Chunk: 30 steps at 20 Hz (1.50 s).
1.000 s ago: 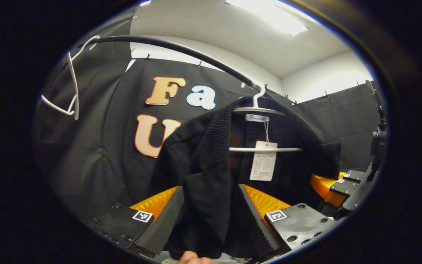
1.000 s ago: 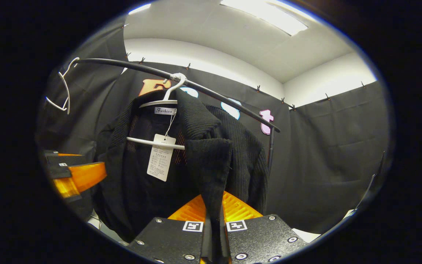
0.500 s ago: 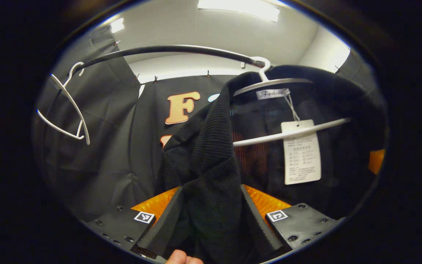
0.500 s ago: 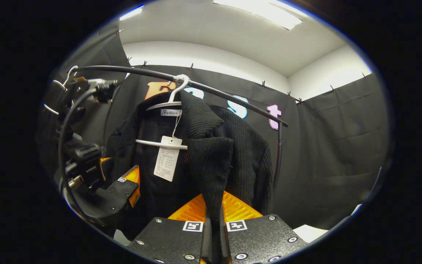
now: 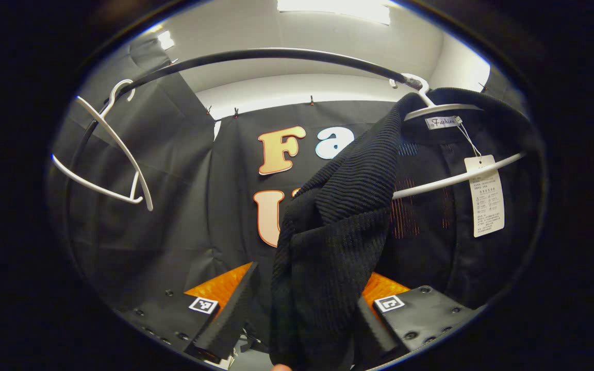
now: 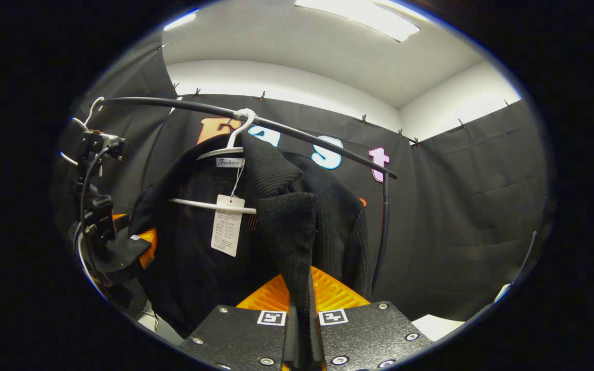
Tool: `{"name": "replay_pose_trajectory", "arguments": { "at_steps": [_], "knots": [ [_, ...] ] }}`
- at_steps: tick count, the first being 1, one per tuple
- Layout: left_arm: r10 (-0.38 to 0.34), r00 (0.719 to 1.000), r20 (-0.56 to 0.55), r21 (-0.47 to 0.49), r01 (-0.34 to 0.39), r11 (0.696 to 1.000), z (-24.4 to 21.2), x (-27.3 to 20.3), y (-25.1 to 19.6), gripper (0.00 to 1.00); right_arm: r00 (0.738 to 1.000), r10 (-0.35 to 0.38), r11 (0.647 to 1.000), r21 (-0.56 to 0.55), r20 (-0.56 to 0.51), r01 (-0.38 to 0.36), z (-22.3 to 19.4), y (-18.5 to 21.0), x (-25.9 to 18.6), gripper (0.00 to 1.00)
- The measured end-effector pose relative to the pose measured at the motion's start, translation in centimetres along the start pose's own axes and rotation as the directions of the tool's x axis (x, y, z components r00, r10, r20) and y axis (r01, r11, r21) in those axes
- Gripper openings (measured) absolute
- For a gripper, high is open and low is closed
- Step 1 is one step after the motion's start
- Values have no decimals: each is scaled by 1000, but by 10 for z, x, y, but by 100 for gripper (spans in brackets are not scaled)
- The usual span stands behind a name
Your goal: Grasp the clothes on the hanger with both hands and then place them into the laundry hamper below.
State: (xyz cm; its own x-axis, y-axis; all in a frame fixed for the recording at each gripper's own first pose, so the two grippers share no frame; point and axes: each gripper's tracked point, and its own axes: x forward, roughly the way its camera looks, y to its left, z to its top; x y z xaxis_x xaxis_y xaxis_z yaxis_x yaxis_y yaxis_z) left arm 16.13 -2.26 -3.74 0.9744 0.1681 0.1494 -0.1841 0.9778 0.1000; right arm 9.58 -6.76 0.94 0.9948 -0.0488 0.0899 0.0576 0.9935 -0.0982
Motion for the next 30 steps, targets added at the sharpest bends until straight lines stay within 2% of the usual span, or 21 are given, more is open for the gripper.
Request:
{"name": "replay_pose_trajectory", "arguments": {
  "at_steps": [3,6,7,8,9,10,11,12,13,15,16,18,23,24,26,30],
  "knots": [
    [-125,992,17,-40,125,991,12,-7,-14,50,1000,-18,1000,5,9,18,6,-6,-2,9],
    [-239,971,-11,-107,237,966,13,-13,-25,14,999,-40,999,14,29,39,13,-14,-7,9],
    [-280,959,-29,-129,274,953,11,-15,-29,19,996,-72,997,19,46,71,17,-23,-11,9],
    [-294,955,-31,-150,286,946,15,-16,-29,17,993,-94,995,28,71,92,25,-29,-15,9],
    [-277,961,-24,-162,269,949,21,-16,-21,17,992,-94,995,37,79,91,30,-29,-18,9],
    [-267,964,-17,-170,260,950,25,-19,-12,7,992,-89,995,44,88,86,35,-28,-20,15],
    [-265,964,-1,-177,260,949,33,-20,-7,10,991,-93,995,46,98,89,42,-32,-21,16],
    [-252,967,18,-185,251,950,44,-23,-1,10,990,-98,995,39,105,94,48,-35,-23,7],
    [-220,975,35,-188,222,957,52,-21,8,10,989,-101,995,26,111,99,53,-37,-26,6],
    [-100,994,52,-171,108,979,66,-16,36,10,986,-106,994,4,128,106,63,-44,-30,5],
    [-90,994,64,-165,99,981,73,-15,38,10,984,-109,994,-1,139,110,70,-46,-30,5],
    [-94,991,99,-154,108,982,93,-7,37,7,979,-124,992,-8,165,127,86,-52,-32,5],
    [-98,975,199,-109,121,987,134,9,44,12,960,-147,983,-69,238,168,136,-73,-29,5],
    [-99,975,198,-102,121,987,139,14,44,10,958,-145,982,-84,249,170,145,-78,-27,5],
    [-116,975,191,-90,135,987,145,23,42,10,953,-136,979,-109,269,171,161,-85,-22,5],
    [-100,973,208,-80,119,990,158,43,49,10,954,-144,970,-153,264,189,177,-112,4,5]
  ]
}}
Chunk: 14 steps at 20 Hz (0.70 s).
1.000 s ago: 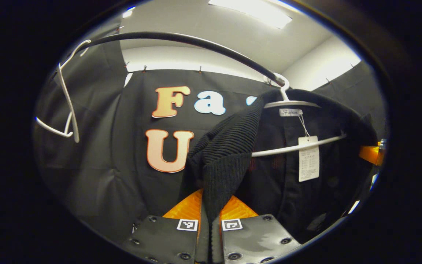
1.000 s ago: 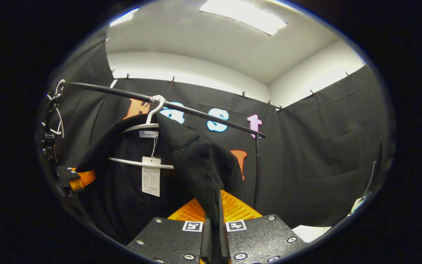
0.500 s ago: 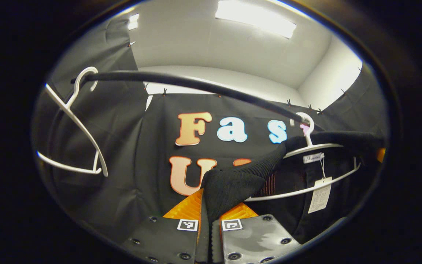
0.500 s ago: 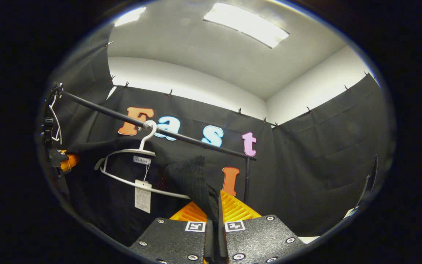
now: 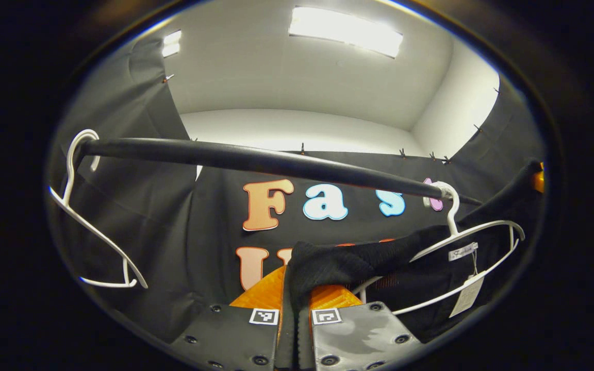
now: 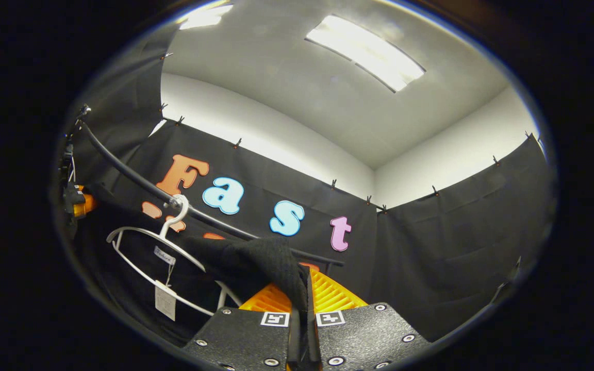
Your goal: Grasp the clothes on the hanger with both hands and then place them into the laundry hamper below.
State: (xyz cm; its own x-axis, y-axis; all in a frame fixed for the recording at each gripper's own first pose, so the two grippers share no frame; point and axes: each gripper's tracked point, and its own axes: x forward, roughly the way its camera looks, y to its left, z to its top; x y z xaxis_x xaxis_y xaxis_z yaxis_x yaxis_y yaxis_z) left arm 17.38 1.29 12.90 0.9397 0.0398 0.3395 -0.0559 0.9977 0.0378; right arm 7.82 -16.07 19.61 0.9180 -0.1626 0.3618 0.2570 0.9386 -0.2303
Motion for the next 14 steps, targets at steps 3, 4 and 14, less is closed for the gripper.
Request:
{"name": "replay_pose_trajectory", "arguments": {
  "at_steps": [3,4,14],
  "knots": [
    [2,1000,8,2,-2,1000,-1,8,0,10,999,34,999,6,-12,-34,0,-3,24,5],
    [-3,1000,12,1,3,1000,-1,12,-1,12,999,44,999,-4,-19,-44,-3,-6,30,5],
    [36,999,21,40,-37,999,-32,46,6,12,972,155,985,106,-175,-138,-104,10,76,6]
  ]
}}
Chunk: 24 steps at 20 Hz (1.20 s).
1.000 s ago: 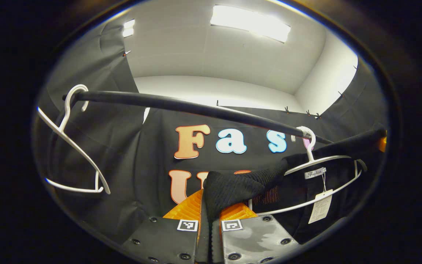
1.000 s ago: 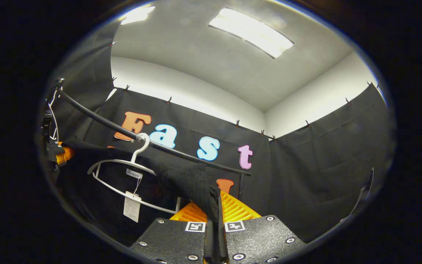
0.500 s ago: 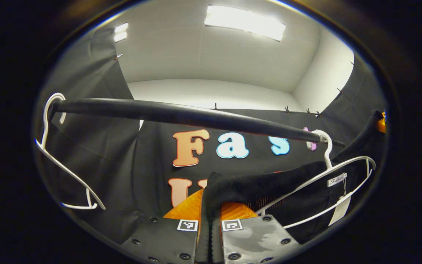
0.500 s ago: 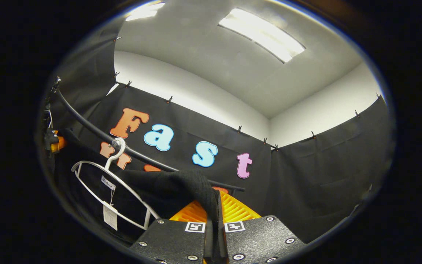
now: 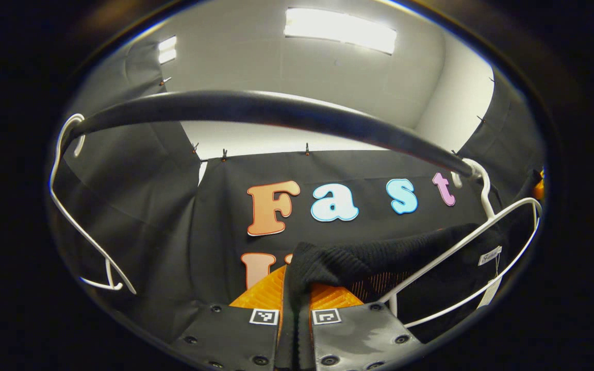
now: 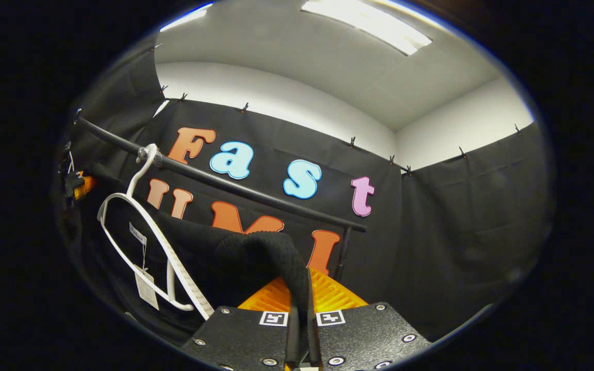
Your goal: Grasp the clothes on the hanger with both hands and then place them into the laundry hamper below.
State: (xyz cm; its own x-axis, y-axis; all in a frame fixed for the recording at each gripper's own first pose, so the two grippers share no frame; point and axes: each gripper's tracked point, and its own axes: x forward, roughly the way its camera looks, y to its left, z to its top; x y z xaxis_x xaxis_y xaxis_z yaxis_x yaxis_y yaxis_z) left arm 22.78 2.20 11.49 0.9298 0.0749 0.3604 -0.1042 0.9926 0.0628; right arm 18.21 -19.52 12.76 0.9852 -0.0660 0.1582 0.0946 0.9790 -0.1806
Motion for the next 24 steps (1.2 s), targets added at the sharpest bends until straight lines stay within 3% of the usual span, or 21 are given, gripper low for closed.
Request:
{"name": "replay_pose_trajectory", "arguments": {
  "at_steps": [5,8,9,18,24],
  "knots": [
    [23,999,-44,3,-23,1000,-25,7,10,12,999,34,999,5,-10,-34,-25,23,7,6],
    [33,996,-78,27,-31,999,-46,8,13,7,998,50,998,25,-25,-49,-40,34,7,6],
    [34,995,-91,33,-31,999,-52,7,13,12,998,53,998,35,-34,-51,-46,36,6,6],
    [11,983,-181,41,-3,999,-96,-2,7,10,993,48,992,123,-112,-34,-113,47,-5,6],
    [23,974,-227,58,-10,998,-117,-23,17,10,989,59,991,126,-133,-42,-130,67,-25,6]
  ]
}}
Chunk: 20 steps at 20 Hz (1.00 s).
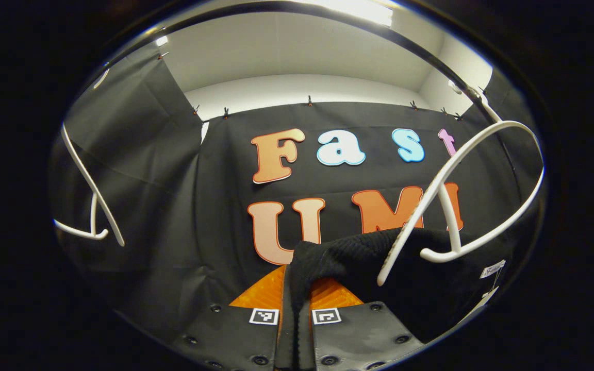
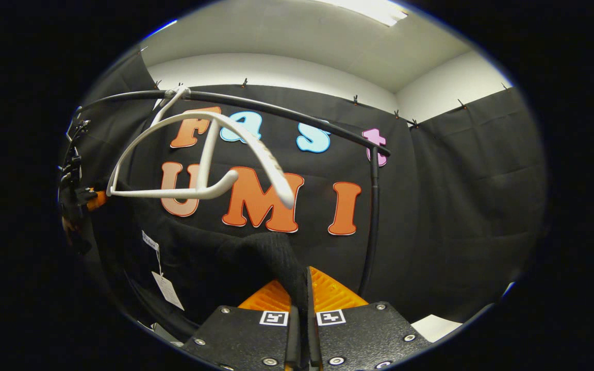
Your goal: Grasp the clothes on the hanger with both hands and then place them into the laundry hamper below.
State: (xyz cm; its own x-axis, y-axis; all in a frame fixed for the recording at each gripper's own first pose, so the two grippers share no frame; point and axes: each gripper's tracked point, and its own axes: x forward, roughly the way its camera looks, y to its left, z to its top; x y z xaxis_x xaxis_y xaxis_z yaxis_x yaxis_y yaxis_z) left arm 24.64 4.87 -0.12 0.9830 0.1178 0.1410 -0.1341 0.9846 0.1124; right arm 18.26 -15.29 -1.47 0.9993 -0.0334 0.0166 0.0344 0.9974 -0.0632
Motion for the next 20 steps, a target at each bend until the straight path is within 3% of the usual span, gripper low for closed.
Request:
{"name": "replay_pose_trajectory", "arguments": {
  "at_steps": [14,20],
  "knots": [
    [49,987,-153,42,-44,998,-66,-90,37,10,993,102,995,10,-61,-101,-39,83,-41,6],
    [-17,967,-254,-26,11,1000,-89,-133,12,10,978,178,983,57,-110,-173,-57,134,-66,6]
  ]
}}
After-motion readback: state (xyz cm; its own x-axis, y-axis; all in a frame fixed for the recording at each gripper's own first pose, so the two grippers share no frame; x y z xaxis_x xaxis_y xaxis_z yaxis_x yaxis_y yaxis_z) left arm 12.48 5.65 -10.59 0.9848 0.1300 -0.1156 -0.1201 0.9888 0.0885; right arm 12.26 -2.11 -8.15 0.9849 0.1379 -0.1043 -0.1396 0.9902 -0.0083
